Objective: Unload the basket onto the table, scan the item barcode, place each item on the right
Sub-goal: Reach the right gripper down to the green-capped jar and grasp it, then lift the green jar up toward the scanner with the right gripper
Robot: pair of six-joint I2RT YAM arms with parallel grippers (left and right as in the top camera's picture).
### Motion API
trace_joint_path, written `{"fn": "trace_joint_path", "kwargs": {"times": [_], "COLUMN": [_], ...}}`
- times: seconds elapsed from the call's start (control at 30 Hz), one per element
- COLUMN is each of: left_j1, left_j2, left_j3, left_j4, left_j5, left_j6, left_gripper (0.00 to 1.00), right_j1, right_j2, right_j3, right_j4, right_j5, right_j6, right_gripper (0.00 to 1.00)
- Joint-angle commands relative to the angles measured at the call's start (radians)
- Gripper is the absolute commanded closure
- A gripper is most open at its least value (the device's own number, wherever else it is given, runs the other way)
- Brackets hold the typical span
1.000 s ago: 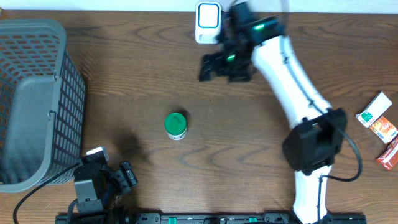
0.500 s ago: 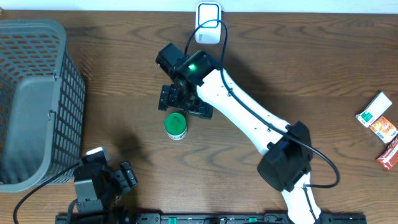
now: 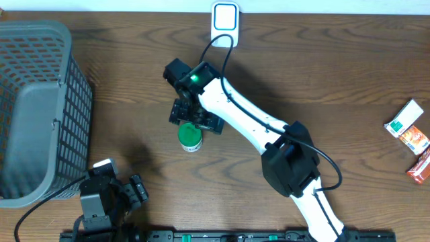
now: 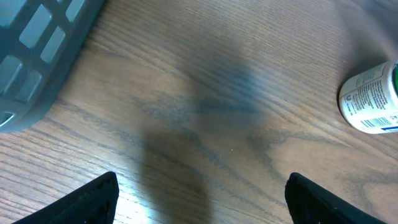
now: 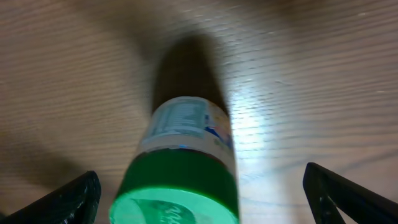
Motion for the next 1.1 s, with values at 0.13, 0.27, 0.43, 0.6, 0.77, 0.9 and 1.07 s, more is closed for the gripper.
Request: {"fn": "trace_joint_path", "kwargs": {"times": [0.13,0.27,0.43,0.6,0.77,0.9,1.07], "left_j1": [0.000,0.001,0.000,0.000,0.000,0.000,0.000], "left_j2": [-0.002,-0.002,-0.002,-0.002,-0.002,-0.002,-0.002], "left_j3": [0.006,0.006,0.006,0.006,0.006,0.006,0.006], "left_j4": [-0.003,-0.003,-0.003,-0.003,-0.003,-0.003,-0.003], "left_j5": [0.009,0.009,0.009,0.009,0.009,0.009,0.009], "left_j6": [0.006,0.006,0.006,0.006,0.006,0.006,0.006], "left_gripper": [0.14,0.14,0.14,0.14,0.14,0.14,0.14], "right_j1": [0.039,0.041,0.043,0.055,0.067,0.071,0.071], "right_j2": [0.019,0.035,0.044,0.044,0.044,0.044,0.044], "right_j3": [0.000,-0.001,-0.001,-0.003,-0.029,-0.052,-0.090], "right_j4": [0.022,0.015,0.014,0.013,0.015,0.025,0.056], "right_j5": [0.018,0.021,0.021,0.021,0.021,0.021,0.021], "right_j6": [0.045,0.044,0.045,0.052,0.106,0.121,0.131], "right_gripper": [0.01,0.01,0.01,0.01,0.01,0.01,0.01]}}
